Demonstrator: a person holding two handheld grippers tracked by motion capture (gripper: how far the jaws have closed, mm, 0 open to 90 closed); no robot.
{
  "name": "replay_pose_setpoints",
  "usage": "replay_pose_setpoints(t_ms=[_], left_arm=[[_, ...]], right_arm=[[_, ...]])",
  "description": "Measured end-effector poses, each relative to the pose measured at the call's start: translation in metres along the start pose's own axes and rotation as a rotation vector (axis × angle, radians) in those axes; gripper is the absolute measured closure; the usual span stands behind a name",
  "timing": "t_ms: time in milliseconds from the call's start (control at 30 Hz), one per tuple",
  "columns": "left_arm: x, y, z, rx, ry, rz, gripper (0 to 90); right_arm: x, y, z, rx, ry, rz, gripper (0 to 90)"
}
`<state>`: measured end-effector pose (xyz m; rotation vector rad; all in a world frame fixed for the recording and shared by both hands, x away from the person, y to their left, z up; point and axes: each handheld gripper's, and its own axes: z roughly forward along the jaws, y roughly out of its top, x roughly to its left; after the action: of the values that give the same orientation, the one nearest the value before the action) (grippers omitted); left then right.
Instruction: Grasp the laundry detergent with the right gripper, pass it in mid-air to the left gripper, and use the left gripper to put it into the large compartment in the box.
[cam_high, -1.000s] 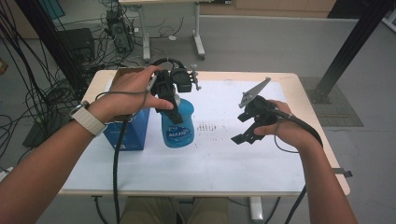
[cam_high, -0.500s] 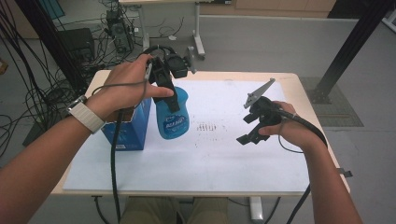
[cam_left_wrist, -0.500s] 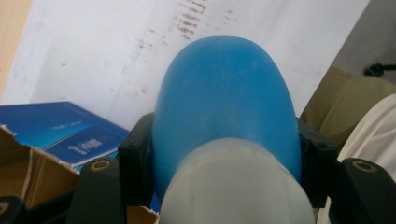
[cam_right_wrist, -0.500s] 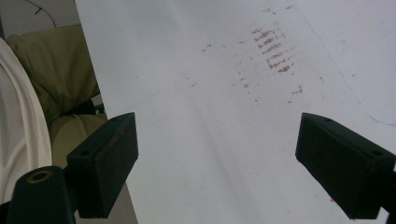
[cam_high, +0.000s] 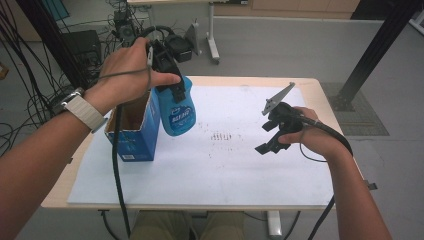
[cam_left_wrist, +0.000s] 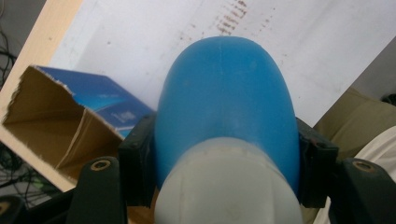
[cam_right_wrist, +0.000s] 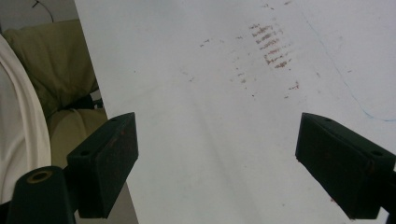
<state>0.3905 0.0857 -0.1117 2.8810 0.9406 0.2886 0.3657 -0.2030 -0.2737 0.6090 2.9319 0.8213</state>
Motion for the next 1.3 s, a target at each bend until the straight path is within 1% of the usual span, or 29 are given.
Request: replay_pose_setpoints(t_ms=[67,133,233,400,500,633,700,733,833,933,967,1100,1167,1200,1300], left_arm=[[0.004,0.001,-0.005,0.009,0.009,-0.024,37.4],[0.007,0.001,-0.01,0.001,0.022,-0.052,37.4],[0.013,0.001,-0.019,0.004,0.038,-0.091,37.7],[0.023,-0.001,-0.029,0.002,0.038,-0.163,38.1],[0.028,-0.002,-0.034,0.006,0.049,-0.208,38.2],[0.034,-0.004,-0.041,0.009,0.062,-0.253,38.1],[0.037,-0.006,-0.043,0.011,0.068,-0.281,38.1],[0.038,-0.007,-0.044,0.012,0.069,-0.286,38.1],[0.044,-0.01,-0.046,0.015,0.069,-0.323,38.1],[0.049,-0.013,-0.048,0.021,0.068,-0.345,38.1],[0.051,-0.014,-0.048,0.014,0.069,-0.367,38.1],[0.055,-0.016,-0.049,0.03,0.079,-0.395,38.1],[0.058,-0.017,-0.051,0.029,0.086,-0.423,38.1],[0.059,-0.018,-0.051,0.032,0.087,-0.424,38.1],[0.063,-0.02,-0.053,0.036,0.092,-0.458,38.1]], right_arm=[[0.0,0.0,-0.001,-0.004,0.002,-0.003,13.1],[0.0,0.001,-0.001,0.001,0.0,-0.007,13.1],[-0.001,0.001,-0.001,0.003,-0.001,-0.008,13.1],[-0.002,0.002,0.0,0.026,-0.007,-0.014,13.1],[-0.003,0.003,0.001,0.025,-0.005,-0.019,13.1],[-0.004,0.003,0.002,0.02,-0.005,-0.019,13.1],[-0.004,0.003,0.002,0.015,-0.001,-0.017,13.1],[-0.005,0.003,0.002,0.015,0.0,-0.018,13.2],[-0.005,0.004,0.002,0.018,-0.001,-0.019,13.2],[-0.006,0.005,0.001,0.014,-0.003,-0.021,13.2],[-0.006,0.006,0.001,0.014,-0.002,-0.025,13.1],[-0.006,0.008,0.002,0.02,-0.002,-0.033,13.2],[-0.006,0.009,0.002,0.02,-0.003,-0.033,13.2],[-0.006,0.009,0.003,0.02,-0.003,-0.033,13.1],[-0.006,0.009,0.003,0.02,-0.003,-0.038,13.2]])
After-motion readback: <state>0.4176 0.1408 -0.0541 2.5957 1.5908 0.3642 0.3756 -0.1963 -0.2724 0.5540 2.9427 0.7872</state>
